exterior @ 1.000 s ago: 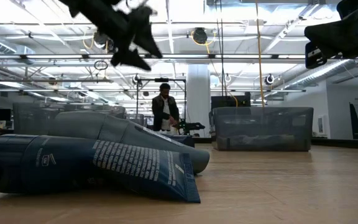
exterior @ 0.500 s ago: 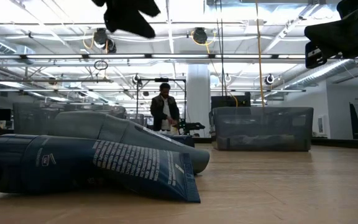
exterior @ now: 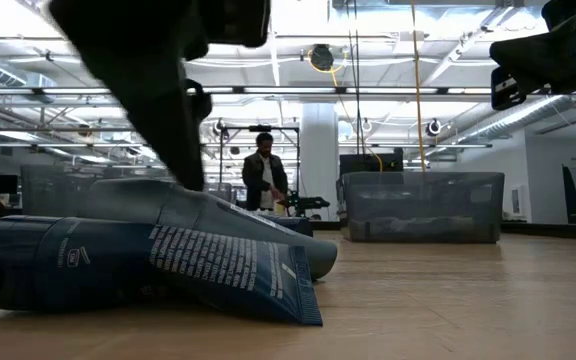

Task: Pick & Place Travel size toiletries
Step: Put the gray deodorant into the top black bin

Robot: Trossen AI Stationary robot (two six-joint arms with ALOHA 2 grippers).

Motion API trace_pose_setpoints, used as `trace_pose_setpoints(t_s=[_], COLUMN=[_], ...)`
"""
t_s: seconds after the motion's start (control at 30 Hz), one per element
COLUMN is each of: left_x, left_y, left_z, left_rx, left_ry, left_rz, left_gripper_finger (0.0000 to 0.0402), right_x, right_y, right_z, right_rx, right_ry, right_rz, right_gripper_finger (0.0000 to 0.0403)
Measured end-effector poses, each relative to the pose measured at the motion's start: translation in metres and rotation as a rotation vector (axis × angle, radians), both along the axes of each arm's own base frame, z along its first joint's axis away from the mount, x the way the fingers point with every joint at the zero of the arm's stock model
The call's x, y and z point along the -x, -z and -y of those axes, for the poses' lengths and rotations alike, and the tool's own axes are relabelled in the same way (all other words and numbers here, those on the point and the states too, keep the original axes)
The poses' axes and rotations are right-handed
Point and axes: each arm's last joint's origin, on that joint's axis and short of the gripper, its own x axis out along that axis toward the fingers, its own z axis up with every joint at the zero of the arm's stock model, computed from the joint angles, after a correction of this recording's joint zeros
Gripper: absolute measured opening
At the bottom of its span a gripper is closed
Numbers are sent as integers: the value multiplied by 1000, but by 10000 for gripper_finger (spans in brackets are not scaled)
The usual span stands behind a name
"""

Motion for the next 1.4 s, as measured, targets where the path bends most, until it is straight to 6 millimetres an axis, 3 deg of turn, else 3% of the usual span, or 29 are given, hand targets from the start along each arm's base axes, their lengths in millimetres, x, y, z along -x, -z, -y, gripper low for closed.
trace_pose_setpoints(t_s=[0.23, 1.23, 1.4], left_x=[-12, -15, -9], left_y=[5, 4, 18], left_z=[14, 19, 16], left_rx=[-37, -67, -39], left_ry=[10, 8, -13], left_rz=[-42, 26, 1], left_gripper_finger=[282, 282, 282], right_x=[0, 0, 0], right_y=[0, 0, 0], right_z=[0, 0, 0], right_rx=[0, 0, 1], right_ry=[0, 0, 0], right_rz=[-1, -1, -1], right_gripper_finger=[0, 0, 0])
